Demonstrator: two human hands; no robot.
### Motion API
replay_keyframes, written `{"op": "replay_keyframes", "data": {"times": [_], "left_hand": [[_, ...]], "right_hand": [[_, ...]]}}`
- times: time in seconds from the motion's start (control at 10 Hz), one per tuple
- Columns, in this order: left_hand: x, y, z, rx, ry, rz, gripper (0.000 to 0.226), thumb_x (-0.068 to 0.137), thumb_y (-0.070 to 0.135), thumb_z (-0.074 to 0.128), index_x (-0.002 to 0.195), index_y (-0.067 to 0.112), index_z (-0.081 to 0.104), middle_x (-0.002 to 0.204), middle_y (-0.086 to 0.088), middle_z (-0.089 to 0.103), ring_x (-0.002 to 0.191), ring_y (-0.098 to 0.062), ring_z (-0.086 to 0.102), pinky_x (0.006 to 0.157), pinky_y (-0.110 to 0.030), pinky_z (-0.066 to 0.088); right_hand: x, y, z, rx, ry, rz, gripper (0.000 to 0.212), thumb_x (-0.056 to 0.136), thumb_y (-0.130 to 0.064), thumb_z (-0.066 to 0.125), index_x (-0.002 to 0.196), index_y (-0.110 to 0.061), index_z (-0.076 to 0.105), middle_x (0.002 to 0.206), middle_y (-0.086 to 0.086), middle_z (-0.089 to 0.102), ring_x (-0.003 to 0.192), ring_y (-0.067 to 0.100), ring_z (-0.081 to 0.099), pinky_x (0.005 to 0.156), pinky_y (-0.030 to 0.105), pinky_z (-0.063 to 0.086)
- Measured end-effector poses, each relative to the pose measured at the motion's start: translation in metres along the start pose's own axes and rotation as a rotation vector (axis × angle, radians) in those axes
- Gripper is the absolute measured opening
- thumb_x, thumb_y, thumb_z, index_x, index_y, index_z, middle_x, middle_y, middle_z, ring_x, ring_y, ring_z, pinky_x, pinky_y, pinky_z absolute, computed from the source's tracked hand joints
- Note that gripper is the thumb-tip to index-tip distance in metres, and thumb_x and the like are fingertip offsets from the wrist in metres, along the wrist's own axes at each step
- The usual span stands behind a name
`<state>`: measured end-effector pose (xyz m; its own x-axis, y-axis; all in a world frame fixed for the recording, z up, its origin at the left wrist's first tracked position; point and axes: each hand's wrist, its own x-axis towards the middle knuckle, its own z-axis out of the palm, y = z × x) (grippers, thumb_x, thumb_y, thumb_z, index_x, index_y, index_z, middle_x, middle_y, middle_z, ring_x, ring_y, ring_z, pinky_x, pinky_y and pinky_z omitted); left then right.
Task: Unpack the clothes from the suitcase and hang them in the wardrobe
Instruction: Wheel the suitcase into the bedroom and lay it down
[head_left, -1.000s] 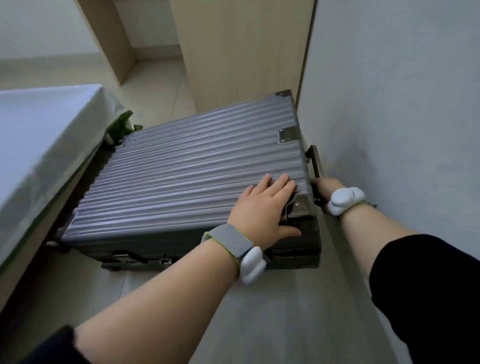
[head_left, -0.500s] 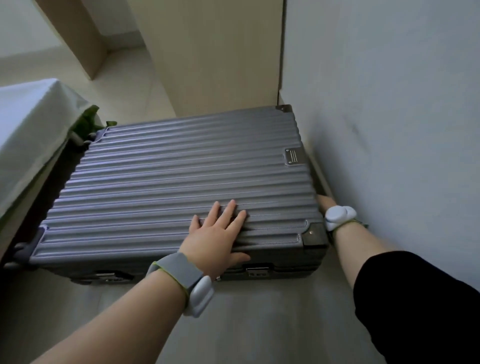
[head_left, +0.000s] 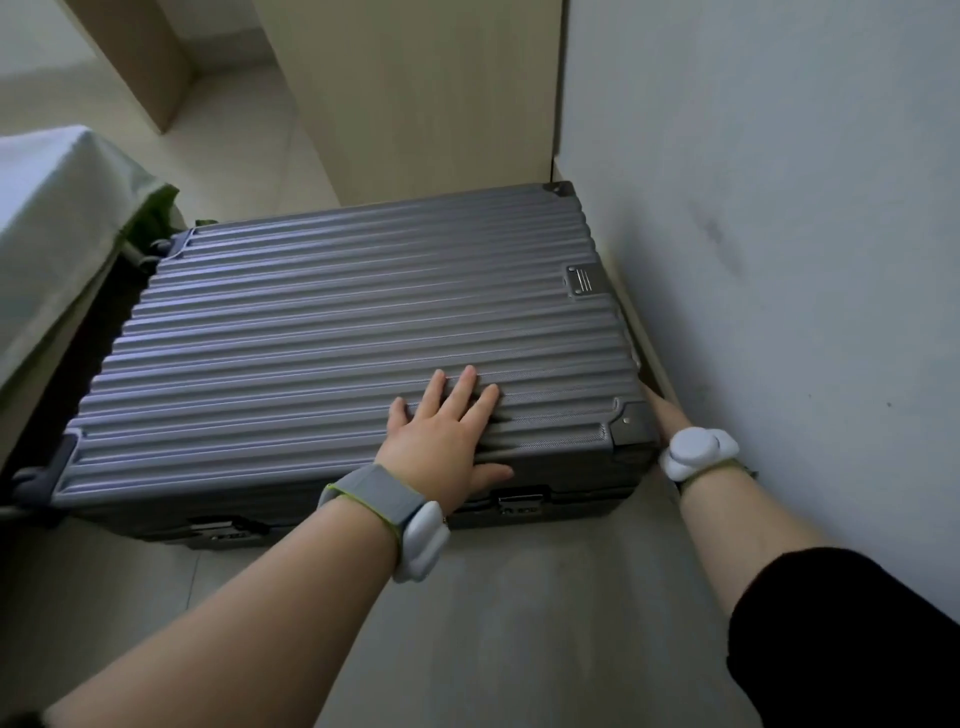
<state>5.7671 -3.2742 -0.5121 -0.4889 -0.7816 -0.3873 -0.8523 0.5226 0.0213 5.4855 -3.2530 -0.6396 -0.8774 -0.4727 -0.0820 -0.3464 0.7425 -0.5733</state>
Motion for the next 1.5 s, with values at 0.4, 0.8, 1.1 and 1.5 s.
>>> {"op": "replay_keyframes", "data": {"times": [0.4, 0.8, 1.1, 1.5], "left_hand": [[-0.049, -0.094, 0.023, -0.058, 0.066, -0.336, 0.100, 0.077, 0.077, 0.044, 0.147, 0.039, -0.017, 0.157, 0.002, -0.021, 0.144, -0.035, -0.018, 0.112, -0.063, -0.002], [-0.026, -0.076, 0.025, -0.106, 0.102, -0.423, 0.099, 0.075, 0.076, 0.046, 0.144, 0.044, -0.016, 0.157, -0.001, -0.021, 0.143, -0.039, -0.015, 0.110, -0.069, 0.003], [-0.023, -0.076, 0.026, -0.086, 0.108, -0.423, 0.097, 0.075, 0.078, 0.043, 0.145, 0.045, -0.016, 0.157, -0.001, -0.021, 0.144, -0.039, -0.014, 0.109, -0.069, 0.003], [-0.025, -0.075, 0.022, -0.079, 0.085, -0.425, 0.097, 0.076, 0.077, 0.044, 0.145, 0.044, -0.016, 0.157, 0.000, -0.022, 0.144, -0.038, -0.015, 0.110, -0.068, 0.003]], "right_hand": [[-0.151, 0.014, -0.004, 0.592, -0.746, 0.368, 0.033, 0.102, -0.017, 0.028, 0.129, -0.007, 0.045, 0.138, 0.013, 0.048, 0.126, 0.034, 0.046, 0.097, 0.033, 0.034], [-0.180, -0.010, 0.040, 0.436, -0.524, 0.139, 0.036, 0.079, -0.015, 0.072, 0.105, -0.008, 0.049, 0.091, 0.006, 0.058, 0.082, 0.021, 0.057, 0.068, 0.020, 0.038], [-0.179, -0.012, 0.050, 0.264, -0.323, -0.105, 0.060, 0.075, -0.030, 0.076, 0.113, 0.004, 0.045, 0.120, 0.019, 0.044, 0.108, 0.036, 0.048, 0.081, 0.040, 0.048], [-0.182, -0.023, 0.053, 0.295, -0.255, -0.053, 0.060, 0.069, -0.020, 0.078, 0.109, 0.008, 0.044, 0.118, 0.024, 0.045, 0.105, 0.040, 0.048, 0.079, 0.039, 0.044]]}}
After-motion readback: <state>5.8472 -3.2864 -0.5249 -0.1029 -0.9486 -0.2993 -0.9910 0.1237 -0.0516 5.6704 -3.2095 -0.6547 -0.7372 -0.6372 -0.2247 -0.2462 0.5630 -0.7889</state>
